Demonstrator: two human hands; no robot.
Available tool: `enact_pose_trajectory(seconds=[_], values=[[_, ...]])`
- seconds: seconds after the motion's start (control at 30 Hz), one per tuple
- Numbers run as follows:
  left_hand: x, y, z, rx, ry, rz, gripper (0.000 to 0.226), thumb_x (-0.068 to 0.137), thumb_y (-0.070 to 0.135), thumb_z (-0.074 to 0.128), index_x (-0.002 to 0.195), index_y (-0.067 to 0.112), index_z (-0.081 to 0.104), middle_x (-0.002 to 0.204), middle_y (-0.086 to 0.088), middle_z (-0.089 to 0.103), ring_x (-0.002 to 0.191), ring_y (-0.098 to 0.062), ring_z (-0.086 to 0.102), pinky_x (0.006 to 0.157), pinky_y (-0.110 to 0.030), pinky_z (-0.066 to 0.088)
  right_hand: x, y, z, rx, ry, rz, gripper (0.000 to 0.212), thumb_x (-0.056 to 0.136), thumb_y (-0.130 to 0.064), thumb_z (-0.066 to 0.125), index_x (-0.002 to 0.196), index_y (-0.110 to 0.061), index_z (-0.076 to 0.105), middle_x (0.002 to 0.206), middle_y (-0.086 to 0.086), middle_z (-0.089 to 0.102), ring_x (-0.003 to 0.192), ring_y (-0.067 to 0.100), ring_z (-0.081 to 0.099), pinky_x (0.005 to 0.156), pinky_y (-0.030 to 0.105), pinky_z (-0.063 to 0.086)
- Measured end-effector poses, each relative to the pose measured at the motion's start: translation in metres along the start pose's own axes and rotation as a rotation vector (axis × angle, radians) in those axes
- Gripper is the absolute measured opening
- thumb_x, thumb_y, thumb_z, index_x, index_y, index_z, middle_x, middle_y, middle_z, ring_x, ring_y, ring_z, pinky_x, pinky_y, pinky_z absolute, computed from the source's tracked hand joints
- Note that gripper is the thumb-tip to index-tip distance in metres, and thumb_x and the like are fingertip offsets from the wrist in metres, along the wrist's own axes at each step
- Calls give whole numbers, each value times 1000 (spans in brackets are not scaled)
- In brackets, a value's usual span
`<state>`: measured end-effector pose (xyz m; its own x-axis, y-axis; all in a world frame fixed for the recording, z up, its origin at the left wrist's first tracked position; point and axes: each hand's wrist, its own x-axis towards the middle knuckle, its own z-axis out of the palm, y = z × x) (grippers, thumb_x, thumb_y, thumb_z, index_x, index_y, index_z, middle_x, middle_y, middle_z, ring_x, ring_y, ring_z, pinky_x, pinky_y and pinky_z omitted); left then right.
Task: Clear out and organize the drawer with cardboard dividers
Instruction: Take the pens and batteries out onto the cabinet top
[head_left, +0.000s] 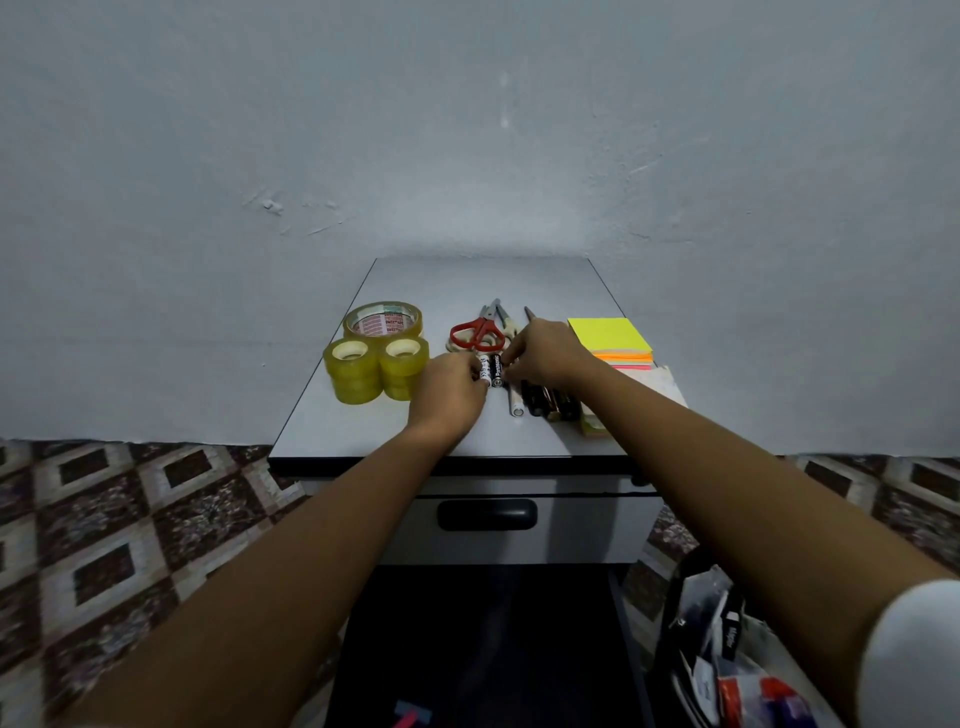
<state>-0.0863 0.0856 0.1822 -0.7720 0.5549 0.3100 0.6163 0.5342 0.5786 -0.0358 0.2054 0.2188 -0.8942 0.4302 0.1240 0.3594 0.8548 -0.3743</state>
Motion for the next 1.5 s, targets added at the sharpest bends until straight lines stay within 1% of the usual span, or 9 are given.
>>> enact_pose_trajectory(seconds=[0.27, 0.47, 0.67, 0.77, 0.87, 0.97, 1.17, 1.33, 1.5], values=[[-4, 2, 1, -57, 19, -35, 21, 90, 14, 57, 109, 7, 66, 103, -9, 68, 87, -21, 61, 67, -26, 43, -6, 0, 0, 35, 54, 11, 22, 79, -13, 69, 99, -7, 74, 99, 14, 70, 95, 21, 60, 70, 21, 39], [-10, 7, -4, -53, 9, -36, 22, 90, 12, 55, 110, 7, 64, 102, -10, 67, 81, -18, 57, 65, -26, 41, -13, -2, -3, 46, 88, 2, 22, 78, -10, 68, 99, -5, 73, 97, 15, 70, 94, 25, 61, 79, 31, 49], [-22, 14, -12, -71, 5, -45, 24, 90, 8, 53, 111, 7, 63, 102, -11, 67, 77, -16, 52, 64, -25, 39, -28, -5, -7, 92, 122, -17, 24, 80, -12, 67, 104, -8, 72, 105, 12, 69, 100, 24, 60, 80, 26, 43], [-32, 19, -17, -78, -3, -43, 28, 88, 9, 55, 116, 8, 62, 108, -10, 67, 86, -21, 57, 67, -24, 39, -40, -7, -10, 130, 137, -12, 25, 82, -13, 67, 106, -8, 71, 107, 11, 69, 102, 23, 60, 83, 26, 42], [-46, 21, -23, -93, -18, -22, 35, 88, 13, 59, 123, 10, 58, 116, -9, 64, 101, -23, 58, 74, -23, 40, -57, -12, -12, 187, 132, -17, 26, 84, -15, 66, 109, -8, 69, 109, 11, 69, 101, 20, 61, 79, 19, 38], [-64, 19, -30, -101, -31, 1, 41, 88, 20, 61, 127, 11, 55, 123, -10, 60, 110, -22, 56, 85, -26, 42, -79, -14, -10, 223, 140, -52, 23, 85, -17, 65, 107, -11, 70, 101, 9, 70, 87, 12, 58, 69, 14, 33], [-123, 4, -36, -152, -39, 86, 39, 84, 17, 66, 122, 11, 60, 117, -9, 62, 110, -20, 57, 91, -19, 38, -138, -14, 4, 346, 80, -50, 26, 85, -23, 68, 109, -15, 68, 88, 0, 65, 87, 11, 61, 74, 15, 42], [-176, -30, -19, -102, -191, 98, 37, 83, 16, 68, 120, 11, 62, 115, -7, 63, 104, -12, 56, 80, -6, 31, -188, 1, 42, 399, -25, -4, 26, 83, -20, 70, 108, -14, 69, 82, -3, 63, 83, 10, 61, 72, 12, 40], [-215, -77, 17, -49, -470, -49, 37, 86, 20, 66, 122, 14, 61, 114, -5, 63, 101, -12, 58, 79, -9, 35, -226, 27, 97, 344, -171, 64, 27, 83, -19, 69, 109, -12, 69, 89, 4, 68, 87, 14, 63, 67, 7, 35]])
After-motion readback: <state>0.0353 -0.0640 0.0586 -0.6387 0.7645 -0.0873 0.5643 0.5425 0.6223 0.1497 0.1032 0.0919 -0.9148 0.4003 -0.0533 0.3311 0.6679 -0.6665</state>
